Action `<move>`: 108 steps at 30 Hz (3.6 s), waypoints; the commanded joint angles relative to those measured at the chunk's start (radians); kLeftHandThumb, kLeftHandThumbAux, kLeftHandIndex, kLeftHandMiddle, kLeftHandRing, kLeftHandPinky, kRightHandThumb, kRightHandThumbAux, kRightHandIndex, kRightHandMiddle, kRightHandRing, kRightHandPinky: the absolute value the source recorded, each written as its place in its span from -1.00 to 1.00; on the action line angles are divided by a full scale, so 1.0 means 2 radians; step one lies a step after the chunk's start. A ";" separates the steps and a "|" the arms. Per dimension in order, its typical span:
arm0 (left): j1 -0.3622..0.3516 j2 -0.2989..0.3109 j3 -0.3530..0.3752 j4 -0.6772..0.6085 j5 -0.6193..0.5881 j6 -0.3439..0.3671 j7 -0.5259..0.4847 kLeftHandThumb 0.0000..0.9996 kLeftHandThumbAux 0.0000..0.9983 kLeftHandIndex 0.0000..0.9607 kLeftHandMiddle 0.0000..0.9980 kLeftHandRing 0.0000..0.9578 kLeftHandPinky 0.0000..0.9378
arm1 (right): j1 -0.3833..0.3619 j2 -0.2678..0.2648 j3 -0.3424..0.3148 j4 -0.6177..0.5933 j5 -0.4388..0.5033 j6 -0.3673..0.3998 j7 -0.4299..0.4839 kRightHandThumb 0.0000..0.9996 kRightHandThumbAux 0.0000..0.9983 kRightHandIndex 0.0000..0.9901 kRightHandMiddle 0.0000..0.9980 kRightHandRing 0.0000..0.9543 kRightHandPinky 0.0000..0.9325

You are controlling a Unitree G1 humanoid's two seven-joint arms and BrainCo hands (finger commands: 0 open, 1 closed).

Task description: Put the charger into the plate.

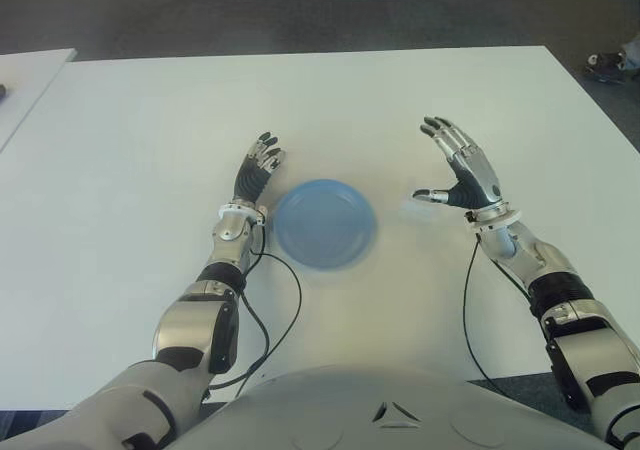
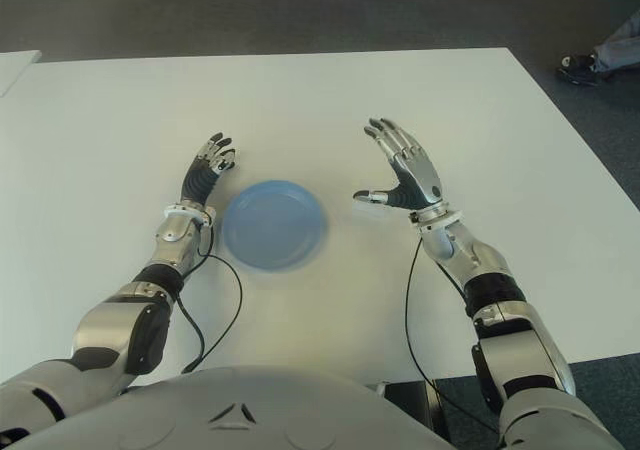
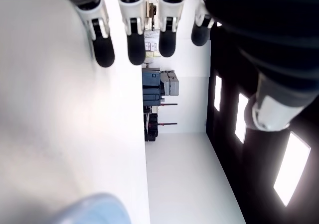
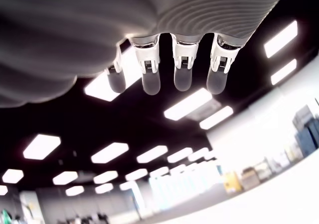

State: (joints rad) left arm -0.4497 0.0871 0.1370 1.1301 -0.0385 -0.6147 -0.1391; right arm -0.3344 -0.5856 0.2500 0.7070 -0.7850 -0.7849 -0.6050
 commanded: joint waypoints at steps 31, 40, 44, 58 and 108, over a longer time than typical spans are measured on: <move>0.022 0.004 -0.006 0.013 0.005 0.028 -0.009 -1.00 0.05 -1.00 -0.74 -0.65 -0.58 | 0.036 -0.062 0.045 -0.052 0.015 0.133 0.282 -0.41 -0.82 -1.00 -1.00 -1.00 -1.00; 0.024 0.003 -0.006 0.009 0.004 0.028 -0.010 -1.00 0.05 -1.00 -0.76 -0.67 -0.58 | 0.039 -0.067 0.049 -0.057 0.017 0.134 0.287 -0.42 -0.81 -1.00 -1.00 -1.00 -1.00; 0.024 0.003 -0.005 0.006 0.003 0.029 -0.011 -1.00 0.05 -1.00 -0.77 -0.67 -0.57 | 0.039 -0.068 0.049 -0.061 0.018 0.135 0.290 -0.42 -0.81 -1.00 -1.00 -1.00 -1.00; 0.028 0.006 -0.004 0.007 0.003 0.025 -0.014 -1.00 0.04 -0.96 -0.74 -0.65 -0.57 | 0.038 -0.064 0.050 -0.058 0.015 0.139 0.281 -0.40 -0.78 -1.00 -1.00 -1.00 -1.00; 0.027 0.011 0.009 0.010 -0.016 0.033 -0.038 -1.00 0.04 -0.95 -0.71 -0.63 -0.56 | 0.044 -0.091 0.100 -0.084 -0.074 0.198 0.239 -0.32 -0.77 -1.00 -1.00 -1.00 -1.00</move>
State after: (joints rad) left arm -0.4361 0.1076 0.1490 1.1124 -0.0637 -0.6025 -0.1976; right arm -0.2725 -0.7512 0.4260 0.5379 -0.9047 -0.4055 -0.1516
